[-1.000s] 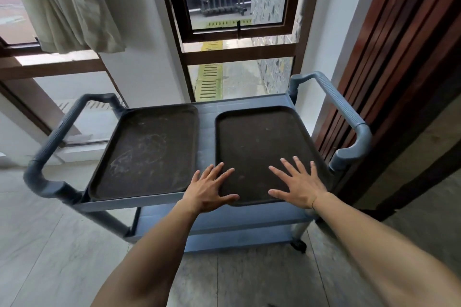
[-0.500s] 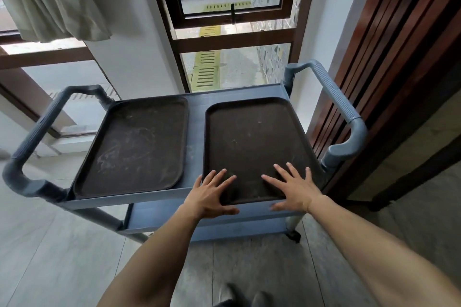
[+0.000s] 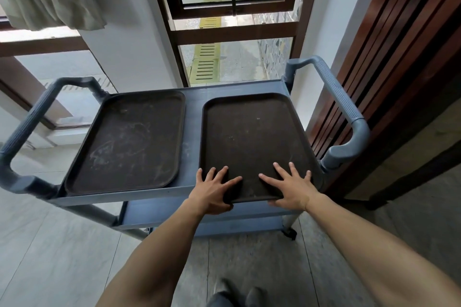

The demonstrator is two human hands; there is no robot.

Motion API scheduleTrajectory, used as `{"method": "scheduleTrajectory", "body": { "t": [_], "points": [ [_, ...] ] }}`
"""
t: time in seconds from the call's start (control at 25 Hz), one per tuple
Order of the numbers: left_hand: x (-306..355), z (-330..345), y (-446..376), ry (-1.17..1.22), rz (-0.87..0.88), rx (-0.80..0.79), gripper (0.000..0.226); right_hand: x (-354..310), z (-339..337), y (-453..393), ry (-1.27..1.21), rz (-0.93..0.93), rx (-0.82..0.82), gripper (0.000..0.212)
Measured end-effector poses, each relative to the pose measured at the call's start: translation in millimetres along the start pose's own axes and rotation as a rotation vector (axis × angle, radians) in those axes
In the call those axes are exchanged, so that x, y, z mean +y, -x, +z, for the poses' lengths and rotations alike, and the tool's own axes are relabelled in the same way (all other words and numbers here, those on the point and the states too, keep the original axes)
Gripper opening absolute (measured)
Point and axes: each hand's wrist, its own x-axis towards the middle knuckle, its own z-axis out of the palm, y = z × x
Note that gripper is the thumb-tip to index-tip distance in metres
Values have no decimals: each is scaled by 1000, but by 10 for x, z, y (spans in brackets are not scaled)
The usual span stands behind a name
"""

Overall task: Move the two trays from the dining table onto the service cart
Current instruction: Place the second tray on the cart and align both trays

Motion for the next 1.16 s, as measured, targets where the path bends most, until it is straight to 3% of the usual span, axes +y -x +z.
{"method": "scheduleTrajectory", "body": {
  "t": [1.16],
  "points": [
    [-478, -441, -891, -31, 18, -38, 88, 203, -492, -874, 1, 16, -13, 81]
  ]
}}
